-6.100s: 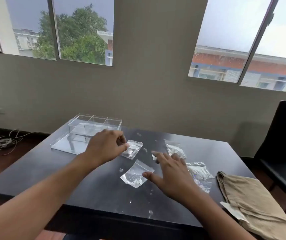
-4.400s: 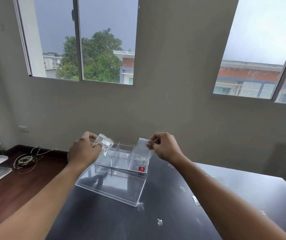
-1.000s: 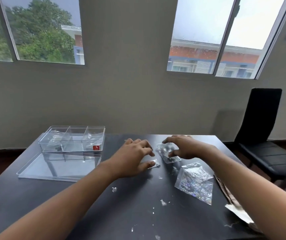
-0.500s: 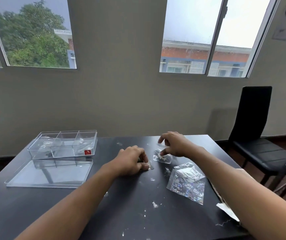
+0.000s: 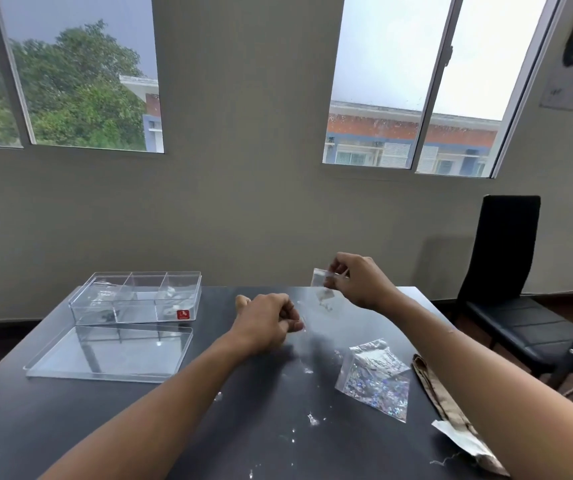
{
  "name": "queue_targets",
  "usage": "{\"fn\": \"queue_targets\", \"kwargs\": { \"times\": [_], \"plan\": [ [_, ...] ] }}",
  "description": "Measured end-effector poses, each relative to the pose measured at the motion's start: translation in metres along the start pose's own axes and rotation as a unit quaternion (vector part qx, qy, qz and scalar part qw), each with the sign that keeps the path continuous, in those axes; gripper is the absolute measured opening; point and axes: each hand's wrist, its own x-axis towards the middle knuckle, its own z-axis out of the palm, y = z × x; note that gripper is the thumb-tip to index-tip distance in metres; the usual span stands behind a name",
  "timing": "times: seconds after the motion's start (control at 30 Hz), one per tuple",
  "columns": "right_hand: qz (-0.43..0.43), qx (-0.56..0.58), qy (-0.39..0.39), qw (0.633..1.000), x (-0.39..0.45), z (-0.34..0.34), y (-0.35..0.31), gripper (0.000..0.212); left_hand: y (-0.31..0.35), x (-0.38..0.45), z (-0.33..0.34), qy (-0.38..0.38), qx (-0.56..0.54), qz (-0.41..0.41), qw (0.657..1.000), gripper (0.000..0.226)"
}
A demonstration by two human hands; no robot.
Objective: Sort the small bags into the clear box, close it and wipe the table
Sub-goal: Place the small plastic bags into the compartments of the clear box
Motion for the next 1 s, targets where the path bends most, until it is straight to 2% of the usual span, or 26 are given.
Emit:
{"fn": "queue_targets", "kwargs": {
  "times": [0.13, 0.27, 0.37, 0.53, 0.7, 0.83, 1.0],
  "plan": [
    [-0.019, 0.027, 0.009, 0.999, 0.007, -0.01, -0.02, 0.017, -0.003, 0.003, -0.011, 0.089, -0.072, 0.002, 0.993, 0.019],
    [-0.03, 0.045, 0.012, 0.998, 0.013, -0.007, -0.04, 0.022, -0.018, 0.002, -0.024, 0.123, -0.138, 0.013, 0.983, 0.015],
    [-0.053, 0.054, 0.001, 0.997, 0.014, 0.001, -0.057, 0.026, -0.031, -0.005, -0.04, 0.153, -0.148, 0.023, 0.977, 0.014],
    [-0.106, 0.125, 0.005, 0.987, 0.02, 0.016, -0.095, 0.031, -0.07, -0.018, -0.085, 0.243, -0.127, 0.006, 0.962, 0.002],
    [-0.124, 0.138, 0.0, 0.983, 0.035, 0.041, -0.127, 0.035, -0.124, -0.026, -0.135, 0.327, -0.081, -0.055, 0.94, 0.015],
    [-0.132, 0.155, -0.012, 0.979, 0.047, 0.063, -0.152, 0.037, -0.171, -0.039, -0.165, 0.367, -0.061, -0.111, 0.921, 0.021],
    [-0.142, 0.237, -0.03, 0.961, 0.062, 0.093, -0.185, 0.043, -0.2, -0.053, -0.168, 0.376, -0.004, -0.171, 0.911, 0.017]
  ]
}}
